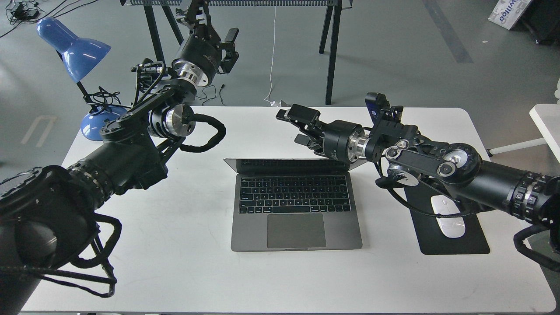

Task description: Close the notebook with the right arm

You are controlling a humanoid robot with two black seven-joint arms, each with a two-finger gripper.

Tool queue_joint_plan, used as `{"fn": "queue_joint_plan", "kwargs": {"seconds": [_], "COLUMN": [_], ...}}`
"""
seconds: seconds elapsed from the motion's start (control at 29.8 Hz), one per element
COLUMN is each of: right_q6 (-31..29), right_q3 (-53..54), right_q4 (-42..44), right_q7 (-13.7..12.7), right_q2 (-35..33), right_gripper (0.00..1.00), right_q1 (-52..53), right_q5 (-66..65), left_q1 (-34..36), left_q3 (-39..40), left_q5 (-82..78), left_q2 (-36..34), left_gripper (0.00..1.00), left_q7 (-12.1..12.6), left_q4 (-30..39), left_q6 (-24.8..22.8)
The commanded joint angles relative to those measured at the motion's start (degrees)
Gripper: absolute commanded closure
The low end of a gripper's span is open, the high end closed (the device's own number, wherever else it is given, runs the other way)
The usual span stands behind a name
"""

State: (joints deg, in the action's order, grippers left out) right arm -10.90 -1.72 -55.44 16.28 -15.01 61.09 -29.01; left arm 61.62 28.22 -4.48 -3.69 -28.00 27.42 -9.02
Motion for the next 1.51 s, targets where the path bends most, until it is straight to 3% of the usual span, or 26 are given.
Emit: {"fn": "queue_joint_plan", "kwargs": {"seconds": [0.0,1.24,1.48], "right_q6": [-0.43,3.35,2.64], "right_q3": [-0.47,-12.08,3.62], "right_q4": [-4.84,-3.09,-3.44], "right_q7": [-0.02,-1.34,-0.9], "right_q2": [-2.3,-2.65,-4.24], "right_gripper": [0.0,0.0,0.0], "right_q1": [-2.55,-7.92,-7.92], "right_q5": [-0.08,-0.96,-0.7], "left_q1": [0.0,0.0,0.0], "left_q3": [0.0,0.0,0.0], "left_q5": [0.0,0.0,0.0], "left_q2": [0.0,0.0,0.08], "left_gripper": [0.0,0.0,0.0], "left_q7": [0.0,0.0,0.0], "left_q4": [0.0,0.0,0.0], "left_q6": [-0.03,-0.03,-0.03]}}
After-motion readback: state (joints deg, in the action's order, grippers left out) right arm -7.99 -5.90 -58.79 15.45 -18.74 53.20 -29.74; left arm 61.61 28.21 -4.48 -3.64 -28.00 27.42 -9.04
